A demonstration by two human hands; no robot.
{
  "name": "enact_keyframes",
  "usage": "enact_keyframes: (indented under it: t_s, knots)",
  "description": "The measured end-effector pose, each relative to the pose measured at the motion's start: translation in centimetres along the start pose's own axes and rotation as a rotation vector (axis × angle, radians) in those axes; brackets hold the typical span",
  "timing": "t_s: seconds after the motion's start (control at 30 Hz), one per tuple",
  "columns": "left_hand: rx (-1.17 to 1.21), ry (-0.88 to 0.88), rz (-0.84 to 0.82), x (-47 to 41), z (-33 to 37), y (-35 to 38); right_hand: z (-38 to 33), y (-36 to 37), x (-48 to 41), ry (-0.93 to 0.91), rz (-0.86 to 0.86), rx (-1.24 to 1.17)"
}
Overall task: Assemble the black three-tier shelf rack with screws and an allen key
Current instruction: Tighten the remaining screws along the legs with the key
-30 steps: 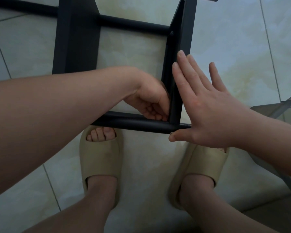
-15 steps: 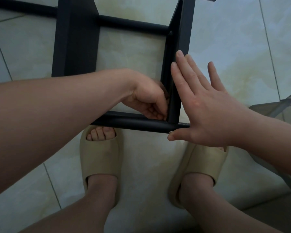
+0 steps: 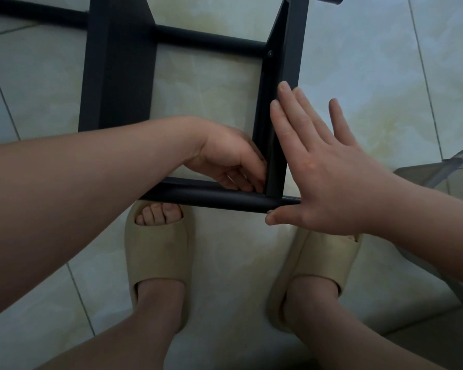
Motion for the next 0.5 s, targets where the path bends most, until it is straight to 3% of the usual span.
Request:
enact_keyframes:
  t_s: [0.17,0.5]
  knots:
    - [-0.086,-0.064,0.001,-0.18,0.80,-0.11,0.03,-0.01,0.01,-0.004,-0.001,-0.003]
    - [-0.028,-0.086,-0.030,-0.13,0.87,0.21,0.06,-0.03,0.06,0.000,0.005,-0.032]
Point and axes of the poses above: each hand's wrist, its own x-axis away from the middle knuckle, its own y-axis out of the palm, z = x × y, the point moved 8 cm from there along -x, towards the middle knuckle, and after that the axes turned 6 degrees about z, right-handed, at the moved point
